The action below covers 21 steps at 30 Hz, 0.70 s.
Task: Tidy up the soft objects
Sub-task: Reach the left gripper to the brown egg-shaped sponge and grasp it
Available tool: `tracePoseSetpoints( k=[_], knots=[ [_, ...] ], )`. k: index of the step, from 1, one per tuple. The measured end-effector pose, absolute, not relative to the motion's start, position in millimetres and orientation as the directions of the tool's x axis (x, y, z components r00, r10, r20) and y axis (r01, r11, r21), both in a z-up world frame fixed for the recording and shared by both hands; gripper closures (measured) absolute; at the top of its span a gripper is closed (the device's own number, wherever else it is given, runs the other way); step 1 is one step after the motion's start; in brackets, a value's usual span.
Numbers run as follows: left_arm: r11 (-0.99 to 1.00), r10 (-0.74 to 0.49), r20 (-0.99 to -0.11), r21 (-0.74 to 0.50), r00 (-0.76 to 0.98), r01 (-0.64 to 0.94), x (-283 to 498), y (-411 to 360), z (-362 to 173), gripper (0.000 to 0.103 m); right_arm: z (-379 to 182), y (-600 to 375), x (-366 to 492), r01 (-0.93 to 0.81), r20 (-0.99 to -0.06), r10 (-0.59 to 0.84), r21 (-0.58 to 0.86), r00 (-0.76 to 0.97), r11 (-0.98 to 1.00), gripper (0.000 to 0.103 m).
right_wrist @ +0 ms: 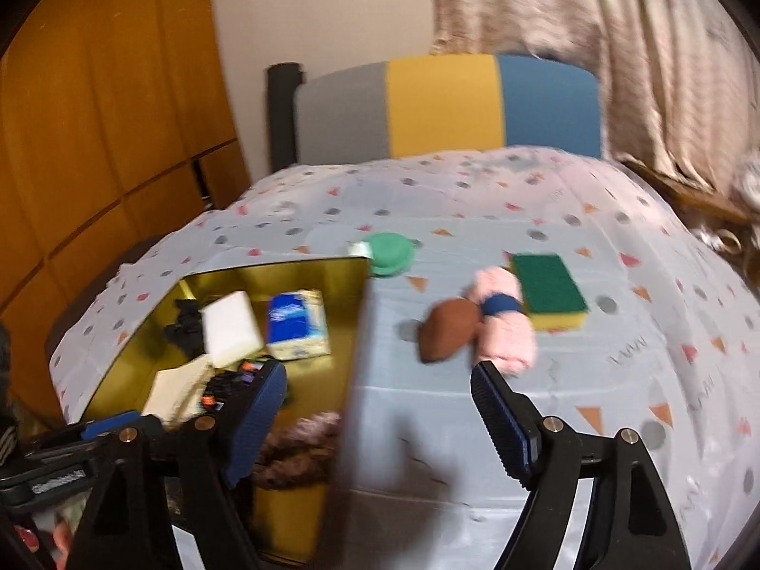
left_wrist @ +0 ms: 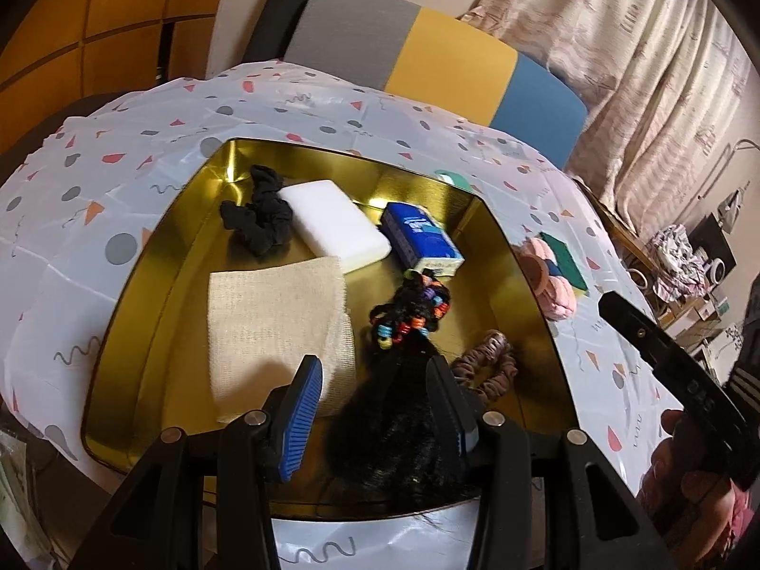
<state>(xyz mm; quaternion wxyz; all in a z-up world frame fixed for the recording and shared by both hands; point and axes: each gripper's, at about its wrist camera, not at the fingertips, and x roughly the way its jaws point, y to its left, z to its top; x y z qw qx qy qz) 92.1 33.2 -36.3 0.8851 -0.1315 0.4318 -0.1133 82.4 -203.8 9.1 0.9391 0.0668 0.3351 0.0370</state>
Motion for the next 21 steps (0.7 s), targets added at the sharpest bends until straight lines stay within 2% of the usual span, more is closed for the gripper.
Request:
tracePoseSetpoints(
  k=[12, 21],
  knots=[
    [0.908, -0.419, -0.716, -0.332, 0.558, 0.256, 74.9, -9.5, -28.8, 0.057, -46.3, -278.6, 69.5, 0.136, -0.72, 0.009, 0.142, 0.694, 0.98, 0.022],
    [0.883, -0.461, -0.715, -0.309, 0.525, 0.354, 71.5, -52.8, -7.1, 0.057, -56.2, -308.5, 70.6, 0.198, -0.688, -0.058, 0.126, 0.724, 0.972, 0.022]
  ],
)
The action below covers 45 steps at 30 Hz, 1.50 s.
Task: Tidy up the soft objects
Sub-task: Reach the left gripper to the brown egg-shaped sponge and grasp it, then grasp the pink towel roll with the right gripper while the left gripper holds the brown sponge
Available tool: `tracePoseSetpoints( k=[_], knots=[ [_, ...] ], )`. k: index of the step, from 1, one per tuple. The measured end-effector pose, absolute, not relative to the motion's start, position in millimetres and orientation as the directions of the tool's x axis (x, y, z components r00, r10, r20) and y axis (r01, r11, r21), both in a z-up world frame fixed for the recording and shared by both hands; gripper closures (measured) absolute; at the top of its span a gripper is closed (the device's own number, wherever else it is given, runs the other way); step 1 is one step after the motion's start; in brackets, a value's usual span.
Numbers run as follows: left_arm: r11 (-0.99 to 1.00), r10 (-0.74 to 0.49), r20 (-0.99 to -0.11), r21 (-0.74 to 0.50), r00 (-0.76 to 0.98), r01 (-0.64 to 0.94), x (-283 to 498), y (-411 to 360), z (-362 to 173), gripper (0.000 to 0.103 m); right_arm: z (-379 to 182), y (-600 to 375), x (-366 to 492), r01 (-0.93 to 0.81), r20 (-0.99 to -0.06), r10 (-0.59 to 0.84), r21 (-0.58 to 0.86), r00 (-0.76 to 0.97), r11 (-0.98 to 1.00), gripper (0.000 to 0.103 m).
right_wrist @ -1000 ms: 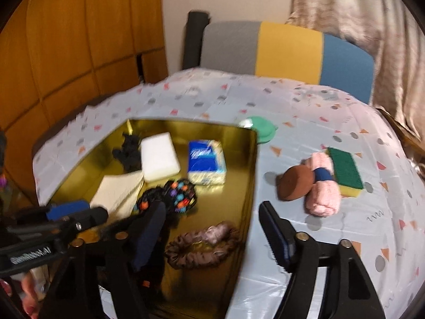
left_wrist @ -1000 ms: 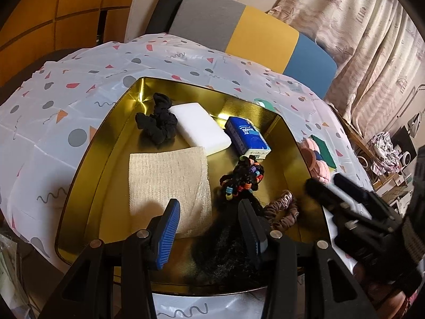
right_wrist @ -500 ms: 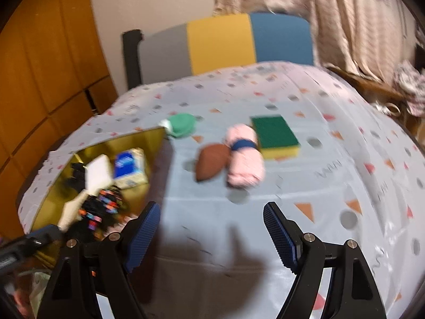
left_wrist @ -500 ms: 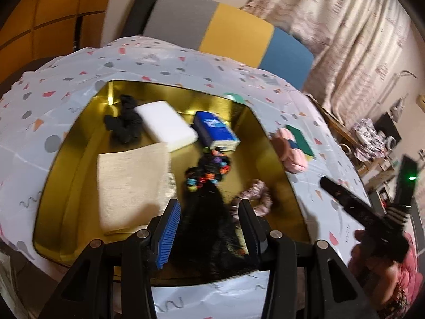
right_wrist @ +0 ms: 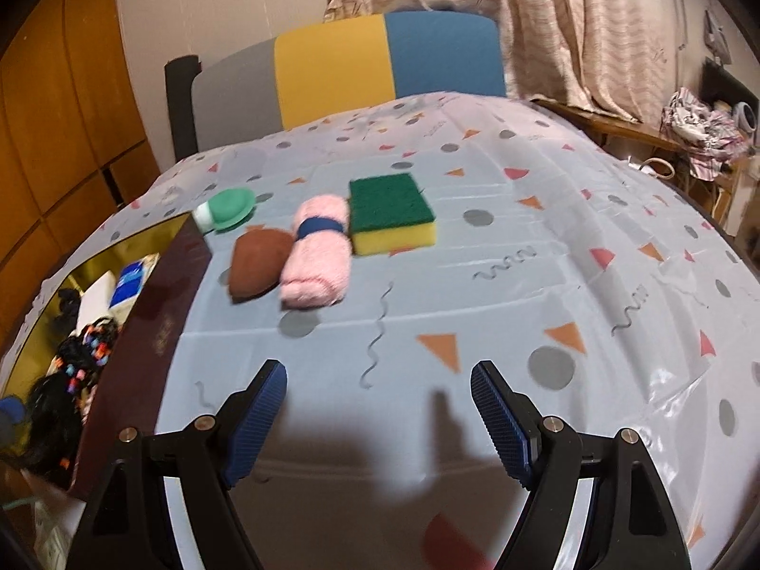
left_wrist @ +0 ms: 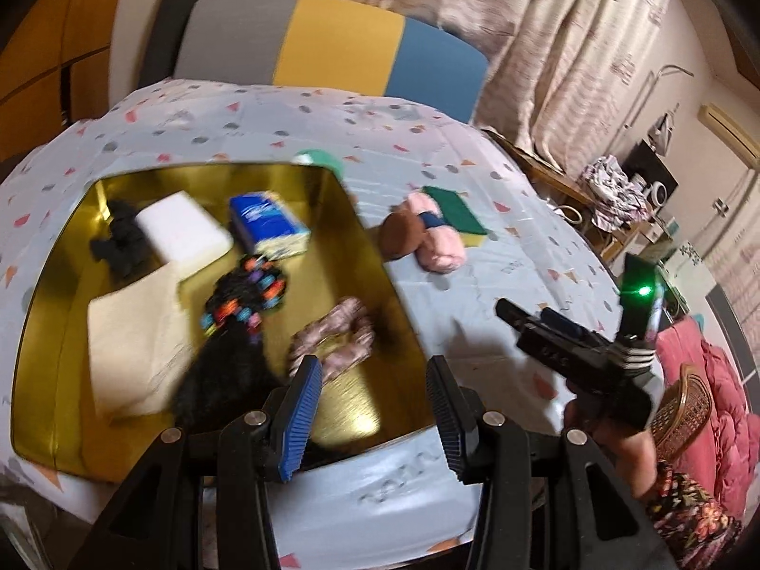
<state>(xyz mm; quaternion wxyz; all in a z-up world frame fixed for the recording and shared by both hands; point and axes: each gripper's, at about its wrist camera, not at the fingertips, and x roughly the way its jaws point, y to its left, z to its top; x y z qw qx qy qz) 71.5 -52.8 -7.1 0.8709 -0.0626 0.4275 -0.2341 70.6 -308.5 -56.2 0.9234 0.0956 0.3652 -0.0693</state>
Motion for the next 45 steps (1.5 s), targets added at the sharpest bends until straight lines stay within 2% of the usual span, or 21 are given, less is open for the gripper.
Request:
tracePoseSetpoints(
  k=[8, 15, 20, 27, 43, 45],
  knots=[
    [0.882, -0.441, -0.72, -0.234, 0.537, 0.41, 97.2, -109.2, 25.6, 0.057, -62.4, -330.7, 80.2, 0.229, -0.663, -0.095, 0.117, 0.743, 0.966, 0.022],
    [0.887, -0.385, -0.749, -0.138, 0.54, 0.441, 142.9, -166.1, 26.0, 0.057, -77.6, -353.9, 82.3, 0.249, -0.674, -0.007, 0.263, 0.739, 0.932, 0.022],
    [0.903, -0.319, -0.794, -0.09, 0.518, 0.419, 185.7, -194.8, 6.3, 0.057, -84.6, -360.7, 81.5, 0.237, -0.664, 0.046, 0.329, 0.746, 0.914, 0.022],
    [0.927, -0.252, -0.868, -0.091, 0.427, 0.364, 233.6, -207.8, -34.1, 0.057, -87.2, -366.6, 77.8, 0.226, -0.634, 0.079, 0.386, 0.77, 0.894, 0.021],
    [0.934, -0.11, -0.902, 0.049, 0.416, 0.354, 255.8, -228.4, -70.0, 0.057, -89.1, -369.1, 77.0, 0.214, -0.62, 0.1, 0.411, 0.778, 0.886, 0.017],
    [0.941, -0.12, -0.898, 0.034, 0.424, 0.337, 255.1, -225.5, -69.2, 0.062, -89.1, -369.2, 77.1, 0.214, -0.621, 0.101, 0.411, 0.778, 0.886, 0.017]
  ],
)
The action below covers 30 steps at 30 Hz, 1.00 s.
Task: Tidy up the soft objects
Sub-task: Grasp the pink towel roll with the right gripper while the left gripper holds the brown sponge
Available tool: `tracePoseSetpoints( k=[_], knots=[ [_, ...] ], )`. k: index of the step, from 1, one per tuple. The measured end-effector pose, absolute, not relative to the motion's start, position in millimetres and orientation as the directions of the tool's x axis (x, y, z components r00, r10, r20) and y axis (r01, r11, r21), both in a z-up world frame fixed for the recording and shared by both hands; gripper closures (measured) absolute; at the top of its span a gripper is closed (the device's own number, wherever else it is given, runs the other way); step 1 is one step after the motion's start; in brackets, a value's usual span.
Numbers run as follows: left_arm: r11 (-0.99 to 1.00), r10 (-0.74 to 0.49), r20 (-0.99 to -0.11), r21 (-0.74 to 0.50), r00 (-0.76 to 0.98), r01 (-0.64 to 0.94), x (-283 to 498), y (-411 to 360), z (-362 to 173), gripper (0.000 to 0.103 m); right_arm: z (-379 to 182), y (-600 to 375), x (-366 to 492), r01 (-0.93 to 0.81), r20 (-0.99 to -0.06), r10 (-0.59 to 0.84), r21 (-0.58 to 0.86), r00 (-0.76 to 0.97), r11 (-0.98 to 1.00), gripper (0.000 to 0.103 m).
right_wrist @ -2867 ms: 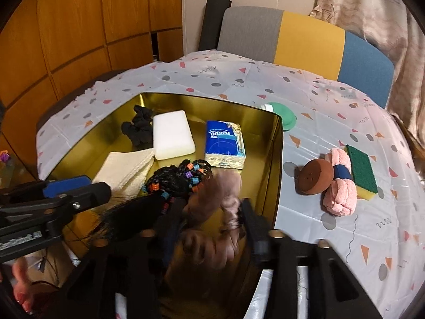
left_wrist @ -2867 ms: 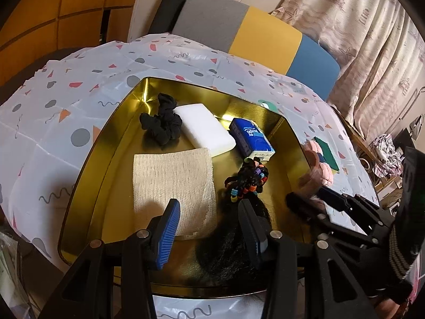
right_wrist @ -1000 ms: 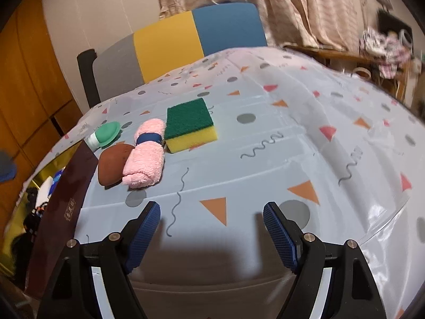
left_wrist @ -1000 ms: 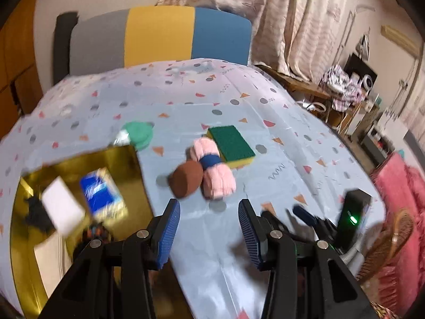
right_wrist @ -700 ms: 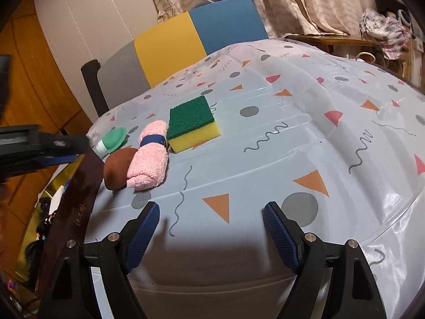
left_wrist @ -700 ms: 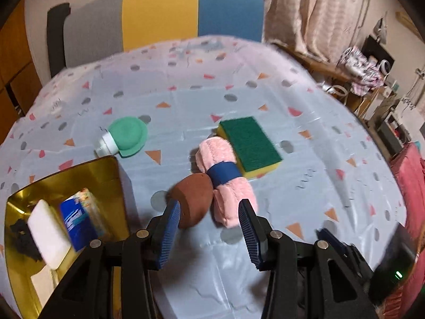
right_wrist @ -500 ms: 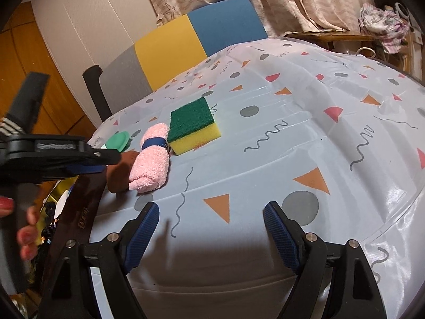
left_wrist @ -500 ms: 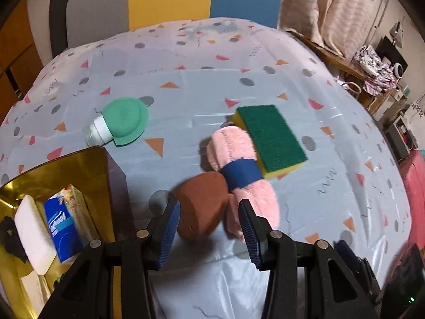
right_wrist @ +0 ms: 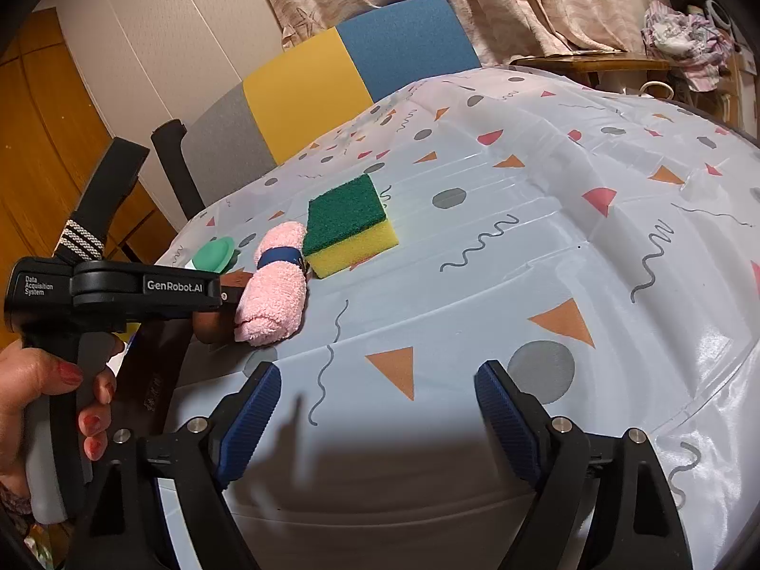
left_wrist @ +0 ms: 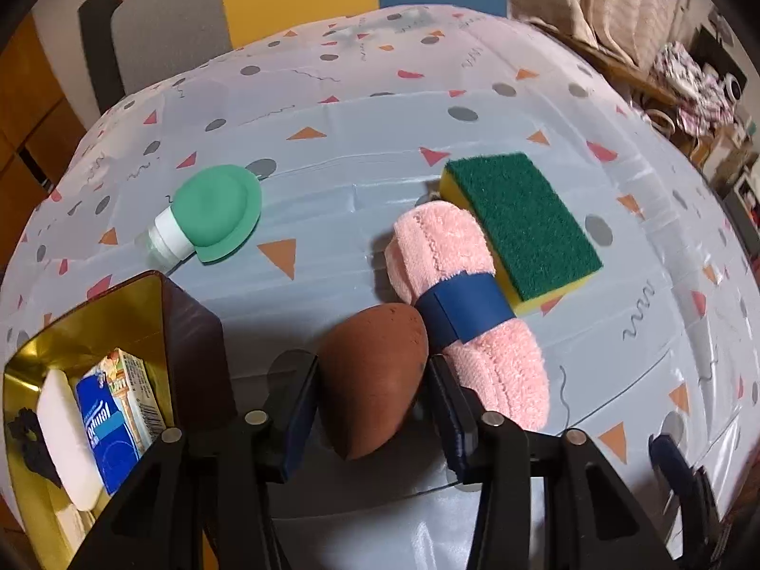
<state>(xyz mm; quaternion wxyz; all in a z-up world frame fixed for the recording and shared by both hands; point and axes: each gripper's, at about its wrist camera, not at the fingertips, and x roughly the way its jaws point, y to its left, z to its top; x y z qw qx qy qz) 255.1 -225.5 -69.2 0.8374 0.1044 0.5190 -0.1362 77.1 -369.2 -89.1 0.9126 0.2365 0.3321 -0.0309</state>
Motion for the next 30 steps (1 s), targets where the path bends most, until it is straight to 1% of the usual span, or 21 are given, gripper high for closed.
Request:
tracePoseSetpoints(
  k=[4, 6, 9, 13, 18, 21, 23, 25, 27, 30],
  knots=[
    [0.947, -0.163, -0.888, -0.018, 0.43, 0.321, 250.7, -217.1, -65.4, 0.067, -89.6, -369.1, 77.1, 0.213, -0.62, 0.102, 0.413, 0.778, 0.886, 0.017],
    [0.943, -0.208, -0.88, -0.063, 0.428, 0.328, 246.7, -213.0, -61.1, 0.068, -89.7, -369.2, 77.2, 0.212, -0.62, 0.102, 0.413, 0.778, 0.886, 0.017],
    [0.936, -0.243, -0.858, -0.083, 0.453, 0.343, 235.4, -208.5, -51.0, 0.068, -89.8, -368.8, 77.6, 0.212, -0.62, 0.103, 0.413, 0.778, 0.886, 0.017],
    [0.924, -0.32, -0.833, -0.169, 0.451, 0.344, 216.9, -197.6, -38.4, 0.068, -90.1, -369.1, 77.8, 0.211, -0.618, 0.106, 0.418, 0.779, 0.884, 0.017],
    [0.911, -0.383, -0.801, -0.243, 0.46, 0.334, 196.5, -178.0, -28.5, 0.068, -89.9, -368.5, 78.6, 0.214, -0.625, 0.102, 0.41, 0.774, 0.887, 0.017],
    [0.902, -0.414, -0.784, -0.286, 0.462, 0.322, 183.6, -164.1, -24.2, 0.068, -88.7, -362.5, 82.9, 0.223, -0.653, 0.08, 0.367, 0.753, 0.903, 0.015],
    [0.898, -0.428, -0.765, -0.301, 0.481, 0.32, 171.8, -153.1, -19.5, 0.068, -86.6, -352.0, 89.5, 0.225, -0.693, 0.042, 0.289, 0.72, 0.93, 0.012],
    [0.894, -0.439, -0.746, -0.305, 0.501, 0.329, 159.7, -144.4, -14.1, 0.068, -83.5, -341.5, 95.4, 0.204, -0.715, 0.024, 0.231, 0.698, 0.951, 0.012],
    [0.889, -0.451, -0.724, -0.309, 0.523, 0.338, 148.0, -135.2, -9.2, 0.068, -76.0, -336.4, 100.7, 0.147, -0.69, 0.079, 0.263, 0.72, 0.954, 0.013],
    [0.89, -0.451, -0.701, -0.306, 0.552, 0.339, 131.3, -118.3, -4.8, 0.068, -54.3, -326.0, 120.1, 0.118, -0.652, 0.061, 0.227, 0.756, 0.967, 0.013]
  ],
)
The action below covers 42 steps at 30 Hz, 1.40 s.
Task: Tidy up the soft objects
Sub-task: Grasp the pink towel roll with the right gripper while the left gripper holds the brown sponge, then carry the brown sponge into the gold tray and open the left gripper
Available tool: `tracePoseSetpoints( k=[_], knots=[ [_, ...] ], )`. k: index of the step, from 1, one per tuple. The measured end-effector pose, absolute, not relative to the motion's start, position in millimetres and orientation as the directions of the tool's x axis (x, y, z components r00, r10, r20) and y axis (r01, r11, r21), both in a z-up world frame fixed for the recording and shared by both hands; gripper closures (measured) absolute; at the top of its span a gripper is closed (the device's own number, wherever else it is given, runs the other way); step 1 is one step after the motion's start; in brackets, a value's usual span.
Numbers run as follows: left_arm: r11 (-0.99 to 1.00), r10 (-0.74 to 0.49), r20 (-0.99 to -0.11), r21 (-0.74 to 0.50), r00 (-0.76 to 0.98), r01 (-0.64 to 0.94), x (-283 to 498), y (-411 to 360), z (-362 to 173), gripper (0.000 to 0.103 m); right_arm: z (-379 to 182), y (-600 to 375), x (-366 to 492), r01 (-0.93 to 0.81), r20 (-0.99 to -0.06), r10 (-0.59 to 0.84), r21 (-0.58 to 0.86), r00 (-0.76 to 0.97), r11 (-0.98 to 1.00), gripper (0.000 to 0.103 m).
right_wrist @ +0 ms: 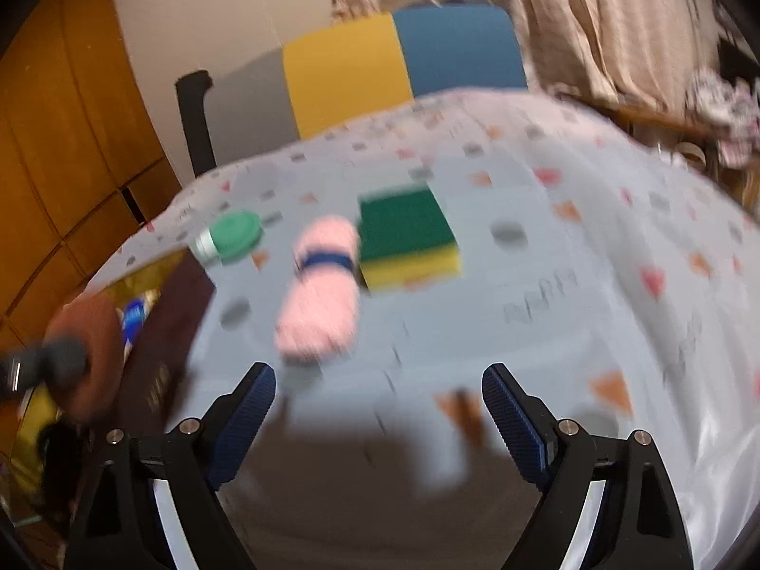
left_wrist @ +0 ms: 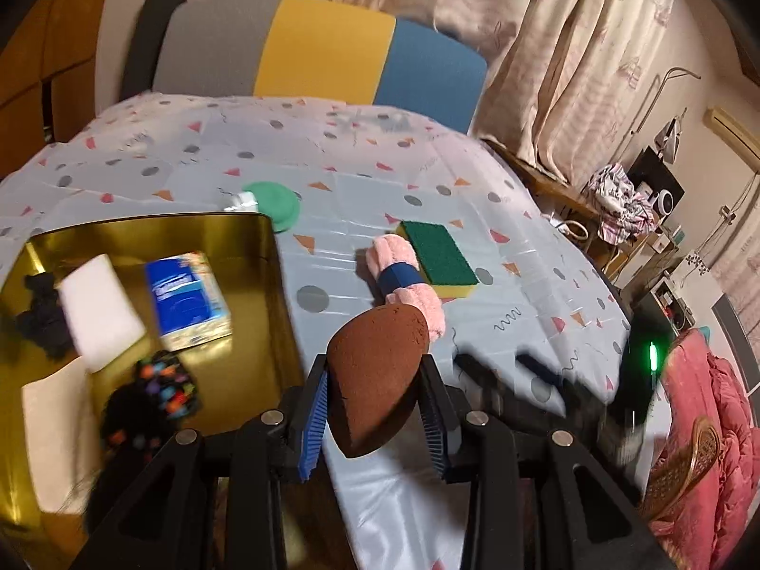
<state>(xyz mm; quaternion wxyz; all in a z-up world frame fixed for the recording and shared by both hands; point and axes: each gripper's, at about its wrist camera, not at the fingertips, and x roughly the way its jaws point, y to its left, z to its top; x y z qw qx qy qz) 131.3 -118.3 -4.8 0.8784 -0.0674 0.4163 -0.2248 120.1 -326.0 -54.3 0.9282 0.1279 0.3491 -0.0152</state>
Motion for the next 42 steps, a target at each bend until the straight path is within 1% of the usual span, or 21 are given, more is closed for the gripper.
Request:
tracePoseSetpoints(
  k=[3, 5, 7, 10, 12, 13, 14, 16, 23, 29, 33, 37, 42],
  knots=[
    [0.891, -0.452, -0.695, -0.322, 0.559, 0.319, 121.7, -97.9, -4.3, 0.068, -44.1, -314.2, 151.4, 0.076, -0.656, 0.082, 0.209, 0.75, 0.975, 0.015],
    [0.891, -0.453, -0.695, -0.335, 0.559, 0.306, 119.0, -85.8, -4.8, 0.068, -45.9, -303.5, 170.9, 0.061, -0.679, 0.077, 0.176, 0.73, 0.983, 0.024],
    [0.896, -0.444, -0.694, -0.341, 0.566, 0.283, 115.4, -71.5, -4.9, 0.068, -52.9, -295.8, 189.2, 0.066, -0.709, 0.065, 0.156, 0.702, 0.986, 0.029],
    [0.9, -0.436, -0.69, -0.351, 0.577, 0.259, 110.3, -51.8, -5.9, 0.068, -67.8, -295.5, 210.3, 0.107, -0.747, 0.078, 0.197, 0.66, 0.975, 0.034],
    [0.902, -0.43, -0.689, -0.353, 0.584, 0.247, 107.5, -41.7, -6.7, 0.068, -77.9, -296.8, 217.0, 0.133, -0.762, 0.08, 0.214, 0.643, 0.968, 0.042],
    [0.903, -0.427, -0.688, -0.357, 0.586, 0.239, 106.1, -35.1, -7.3, 0.068, -82.8, -295.6, 219.7, 0.141, -0.771, 0.073, 0.207, 0.633, 0.968, 0.05],
    [0.904, -0.424, -0.689, -0.359, 0.588, 0.231, 105.4, -30.3, -8.2, 0.067, -84.5, -294.5, 220.6, 0.148, -0.775, 0.062, 0.197, 0.629, 0.969, 0.055],
    [0.905, -0.419, -0.688, -0.37, 0.592, 0.211, 104.3, -19.1, -10.4, 0.067, -83.6, -294.3, 219.6, 0.148, -0.768, 0.055, 0.192, 0.639, 0.97, 0.06],
    [0.906, -0.402, -0.684, -0.393, 0.608, 0.156, 102.9, 7.9, -12.6, 0.067, -84.7, -287.0, 215.9, 0.149, -0.768, 0.005, 0.13, 0.64, 0.98, 0.063],
    [0.917, -0.354, -0.674, -0.386, 0.648, 0.099, 99.4, 40.2, -4.8, 0.067, -82.9, -289.9, 209.6, 0.158, -0.753, 0.003, 0.143, 0.658, 0.977, 0.066],
    [0.924, -0.306, -0.681, -0.38, 0.665, 0.035, 102.7, 65.0, -5.2, 0.067, -76.8, -288.7, 201.5, 0.154, -0.734, -0.001, 0.141, 0.679, 0.978, 0.066],
    [0.932, -0.261, -0.703, -0.363, 0.662, -0.018, 113.1, 84.2, -13.0, 0.067, -67.3, -280.6, 187.6, 0.118, -0.718, -0.004, 0.108, 0.696, 0.987, 0.066],
    [0.938, -0.225, -0.719, -0.343, 0.657, -0.054, 129.3, 94.8, -23.5, 0.067, -60.8, -271.2, 164.3, 0.088, -0.695, -0.001, 0.089, 0.719, 0.992, 0.066]
  ],
)
